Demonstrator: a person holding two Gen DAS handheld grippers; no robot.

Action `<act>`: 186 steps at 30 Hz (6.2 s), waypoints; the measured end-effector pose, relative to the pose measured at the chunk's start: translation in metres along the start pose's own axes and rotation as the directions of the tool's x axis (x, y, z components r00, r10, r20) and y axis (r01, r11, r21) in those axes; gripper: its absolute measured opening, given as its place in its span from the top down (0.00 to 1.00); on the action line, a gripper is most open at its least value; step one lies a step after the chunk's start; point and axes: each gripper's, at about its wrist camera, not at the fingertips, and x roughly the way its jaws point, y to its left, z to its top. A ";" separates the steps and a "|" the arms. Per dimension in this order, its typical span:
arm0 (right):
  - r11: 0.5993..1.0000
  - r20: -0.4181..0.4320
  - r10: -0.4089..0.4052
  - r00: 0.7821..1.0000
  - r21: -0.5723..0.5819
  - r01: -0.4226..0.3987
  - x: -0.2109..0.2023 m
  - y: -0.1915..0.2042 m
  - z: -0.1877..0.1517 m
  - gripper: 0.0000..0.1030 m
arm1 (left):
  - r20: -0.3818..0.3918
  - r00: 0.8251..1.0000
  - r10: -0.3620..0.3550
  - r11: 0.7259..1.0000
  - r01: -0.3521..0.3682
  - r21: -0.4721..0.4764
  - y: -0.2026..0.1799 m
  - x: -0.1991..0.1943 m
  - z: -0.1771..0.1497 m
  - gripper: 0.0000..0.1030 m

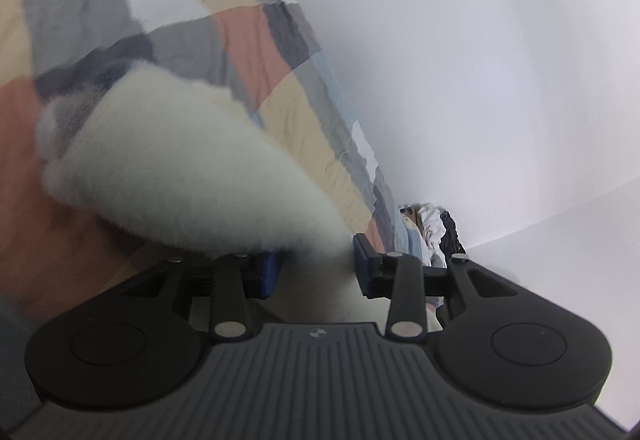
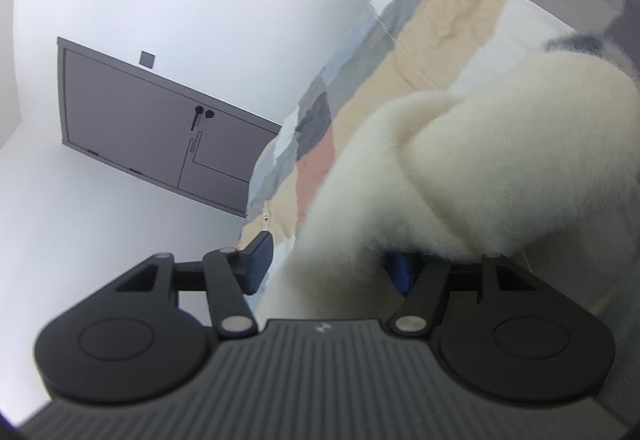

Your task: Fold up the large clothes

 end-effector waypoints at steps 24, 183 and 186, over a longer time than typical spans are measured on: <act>0.935 -0.021 -0.266 0.964 -0.247 0.253 0.169 -0.011 0.072 0.39 | 0.089 0.961 0.263 0.884 -0.277 0.377 -0.001 0.183 0.106 0.52; 0.993 0.075 -0.107 0.991 0.067 0.102 0.070 -0.044 0.014 0.53 | 0.045 0.991 0.128 0.964 -0.113 -0.242 0.091 0.075 0.067 0.46; 0.990 0.072 -0.103 0.992 0.101 0.095 0.059 -0.043 0.020 0.53 | 0.045 0.992 0.121 0.971 -0.109 -0.215 0.079 0.072 0.063 0.46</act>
